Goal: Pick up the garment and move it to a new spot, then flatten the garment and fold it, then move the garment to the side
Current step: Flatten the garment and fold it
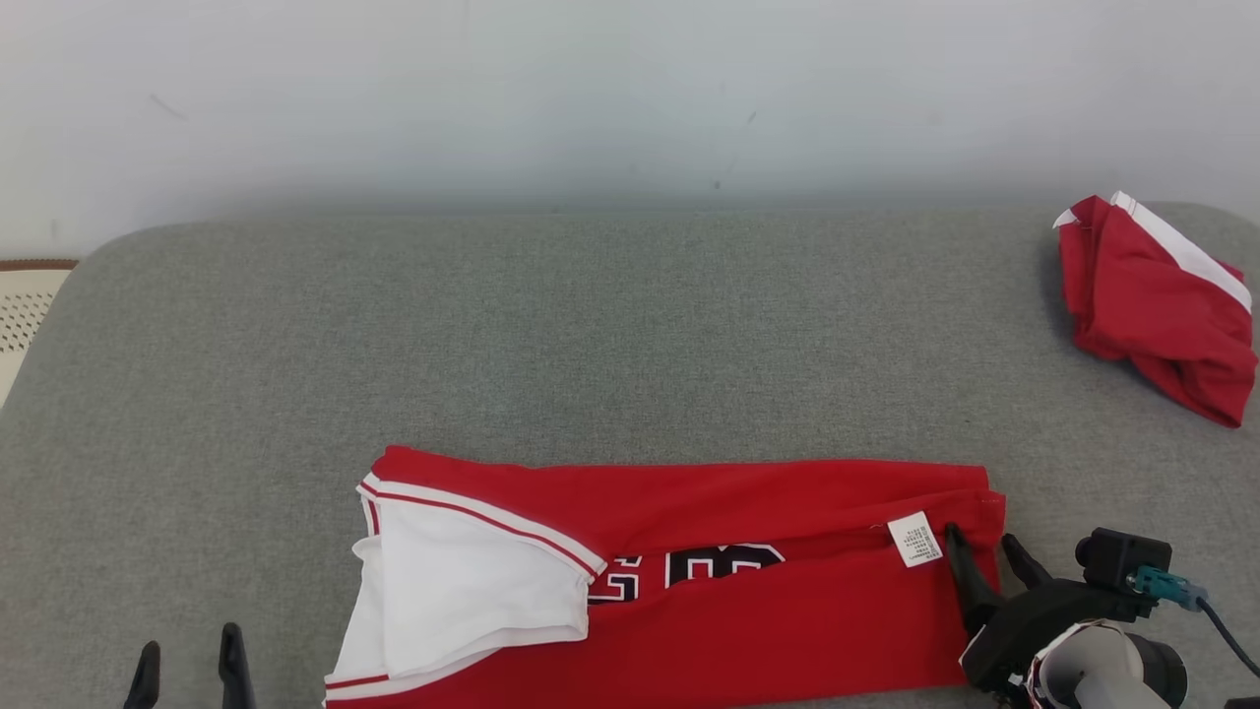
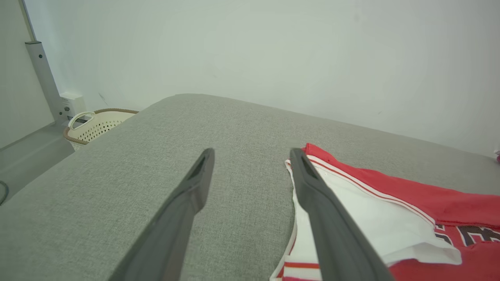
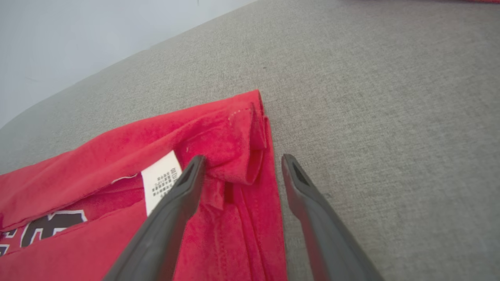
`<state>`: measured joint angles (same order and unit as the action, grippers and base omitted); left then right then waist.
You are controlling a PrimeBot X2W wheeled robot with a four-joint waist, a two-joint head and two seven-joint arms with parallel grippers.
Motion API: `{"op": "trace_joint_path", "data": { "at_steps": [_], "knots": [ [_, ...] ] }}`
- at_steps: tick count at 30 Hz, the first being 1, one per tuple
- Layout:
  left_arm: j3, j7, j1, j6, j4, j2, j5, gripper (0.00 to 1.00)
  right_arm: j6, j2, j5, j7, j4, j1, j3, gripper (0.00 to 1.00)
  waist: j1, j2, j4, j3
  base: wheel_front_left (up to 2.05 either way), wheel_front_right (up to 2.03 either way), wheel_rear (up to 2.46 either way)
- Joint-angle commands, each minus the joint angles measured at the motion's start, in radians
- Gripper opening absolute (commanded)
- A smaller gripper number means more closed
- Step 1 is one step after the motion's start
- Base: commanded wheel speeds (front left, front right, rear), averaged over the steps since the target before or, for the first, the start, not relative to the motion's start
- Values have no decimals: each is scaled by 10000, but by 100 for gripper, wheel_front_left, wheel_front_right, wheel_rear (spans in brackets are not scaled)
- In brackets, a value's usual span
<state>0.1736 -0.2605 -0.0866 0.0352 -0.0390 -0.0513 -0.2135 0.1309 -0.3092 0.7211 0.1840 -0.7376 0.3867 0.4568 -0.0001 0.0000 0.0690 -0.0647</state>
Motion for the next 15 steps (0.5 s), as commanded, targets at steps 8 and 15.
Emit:
{"op": "trace_joint_path", "data": {
  "at_steps": [8, 15],
  "knots": [
    [317, -37, 220, -76, 158, 1, 163, 100, -3, 141, -80, -568, -552, 189, 327, 100, 1, 0, 25, -92, 0, 0, 0],
    [275, -37, 281, -121, 136, 2, 42, 100, -1, 202, 111, -592, -510, 246, 583, 0, 1, 0, -37, -159, 0, 0, 0]
  ]
}}
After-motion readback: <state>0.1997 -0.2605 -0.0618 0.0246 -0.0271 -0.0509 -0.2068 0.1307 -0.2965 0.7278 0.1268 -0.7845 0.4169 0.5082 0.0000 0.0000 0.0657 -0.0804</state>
